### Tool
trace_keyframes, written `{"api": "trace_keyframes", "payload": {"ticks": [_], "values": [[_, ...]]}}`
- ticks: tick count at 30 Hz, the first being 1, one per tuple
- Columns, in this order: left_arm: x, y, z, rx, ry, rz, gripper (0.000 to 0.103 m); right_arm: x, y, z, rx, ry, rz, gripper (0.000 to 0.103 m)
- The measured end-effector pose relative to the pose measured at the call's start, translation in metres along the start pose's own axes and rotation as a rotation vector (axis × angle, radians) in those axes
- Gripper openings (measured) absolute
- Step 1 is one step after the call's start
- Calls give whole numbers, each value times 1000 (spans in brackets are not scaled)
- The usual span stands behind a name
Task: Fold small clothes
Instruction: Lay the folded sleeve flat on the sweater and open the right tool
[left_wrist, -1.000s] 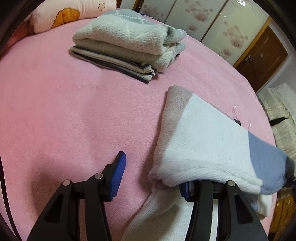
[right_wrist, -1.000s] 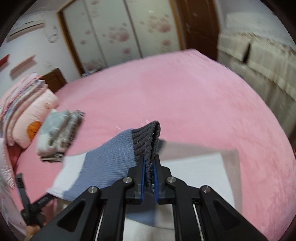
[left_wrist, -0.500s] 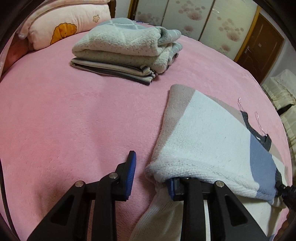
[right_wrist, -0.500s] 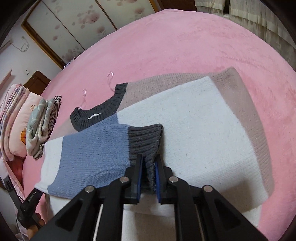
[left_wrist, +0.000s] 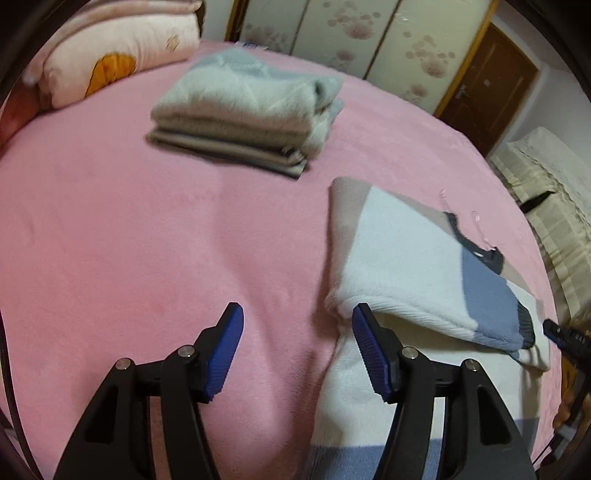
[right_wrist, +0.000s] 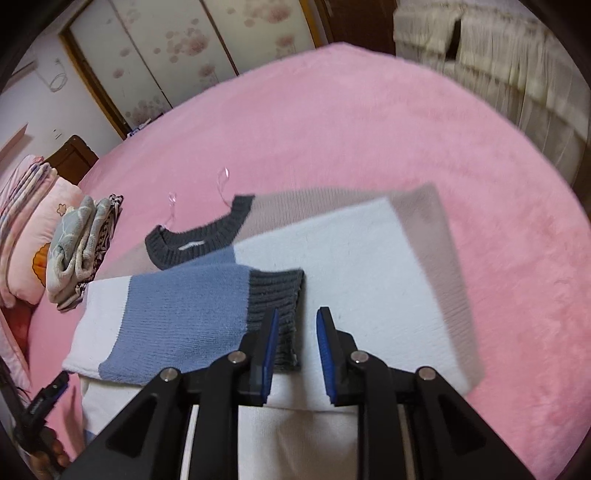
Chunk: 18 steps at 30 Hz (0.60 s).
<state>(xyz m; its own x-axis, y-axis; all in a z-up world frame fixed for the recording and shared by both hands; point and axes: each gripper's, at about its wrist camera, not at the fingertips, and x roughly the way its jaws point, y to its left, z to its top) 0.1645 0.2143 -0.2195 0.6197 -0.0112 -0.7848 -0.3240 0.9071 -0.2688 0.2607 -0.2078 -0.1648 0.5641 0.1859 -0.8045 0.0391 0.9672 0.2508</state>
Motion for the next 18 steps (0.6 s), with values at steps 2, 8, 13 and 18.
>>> {"api": "trace_keyframes", "payload": {"ticks": [2,8,13,18], "values": [[-6,-5,3,17,-15,4,61,-7,6,1,-18,-16,3,21],[1,-33,13,52,-20,-42,61,-13,40,-5,-109,-38,52,21],[25,-67,14,109,-4,-52,61,4,65,-19,-190,-2,59,21],[62,-66,6,142,81,86,59,33,55,-32,-203,66,-29,16]]}}
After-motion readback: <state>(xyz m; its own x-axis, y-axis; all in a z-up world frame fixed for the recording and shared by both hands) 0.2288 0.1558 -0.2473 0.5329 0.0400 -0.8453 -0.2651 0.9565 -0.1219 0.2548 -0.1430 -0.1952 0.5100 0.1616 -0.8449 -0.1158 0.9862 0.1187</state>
